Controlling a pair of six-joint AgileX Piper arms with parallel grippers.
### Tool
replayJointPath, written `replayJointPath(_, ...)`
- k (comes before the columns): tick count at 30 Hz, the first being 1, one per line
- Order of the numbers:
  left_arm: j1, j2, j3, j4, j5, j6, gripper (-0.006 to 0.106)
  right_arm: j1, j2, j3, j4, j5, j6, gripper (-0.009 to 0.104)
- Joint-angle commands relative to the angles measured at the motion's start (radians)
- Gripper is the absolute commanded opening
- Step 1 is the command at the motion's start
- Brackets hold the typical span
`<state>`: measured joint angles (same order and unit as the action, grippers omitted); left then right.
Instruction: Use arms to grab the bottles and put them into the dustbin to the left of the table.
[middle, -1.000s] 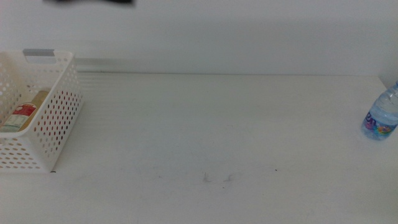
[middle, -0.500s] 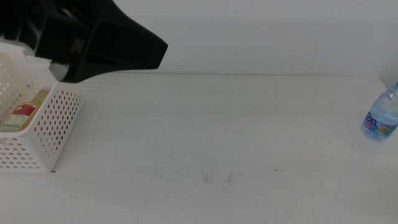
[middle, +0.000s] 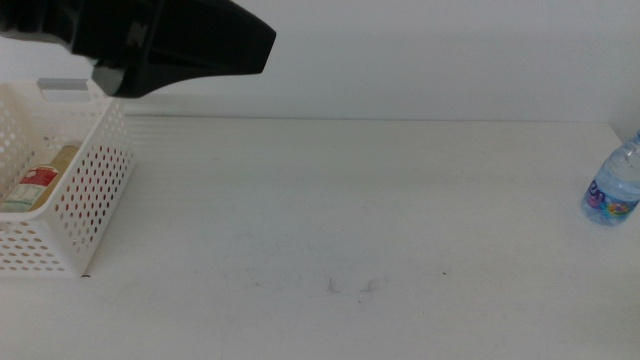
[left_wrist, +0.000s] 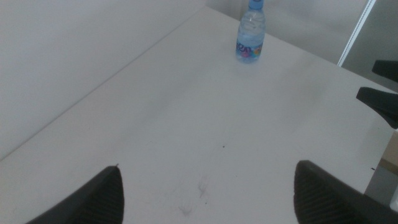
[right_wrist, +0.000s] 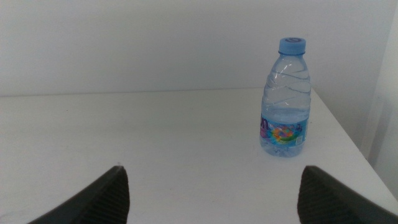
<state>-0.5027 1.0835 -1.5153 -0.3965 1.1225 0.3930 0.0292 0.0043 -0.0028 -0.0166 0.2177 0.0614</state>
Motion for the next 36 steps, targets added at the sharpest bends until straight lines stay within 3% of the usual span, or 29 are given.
replayJointPath(1, -0.006, -0.002, 0.003, -0.005, -0.017, 0.003, 0.094, -0.006, -0.004, 0.003, -0.004, -0.006, -0.005, 0.09)
replayJointPath(8, -0.006, -0.002, 0.003, -0.005, -0.017, 0.003, 0.094, -0.006, -0.004, 0.003, 0.017, -0.106, -0.005, 0.09)
replayJointPath(18, -0.006, -0.002, 0.003, -0.005, -0.017, 0.003, 0.094, -0.008, -0.004, 0.003, -0.001, -0.113, -0.006, 0.09)
replayJointPath(21, -0.006, -0.002, 0.003, -0.003, -0.022, 0.003, 0.094, -0.077, 0.14, 0.003, -0.005, -0.208, -0.014, 0.09)
replayJointPath(26, -0.006, -0.002, 0.003, 0.005, -0.024, 0.003, 0.094, -0.165, 0.561, 0.003, -0.01, -0.513, -0.042, 0.09)
replayJointPath(36, -0.006, -0.002, 0.003, 0.005, -0.029, 0.003, 0.094, -0.17, 1.258, 0.003, 0.004, -1.216, -0.042, 0.09)
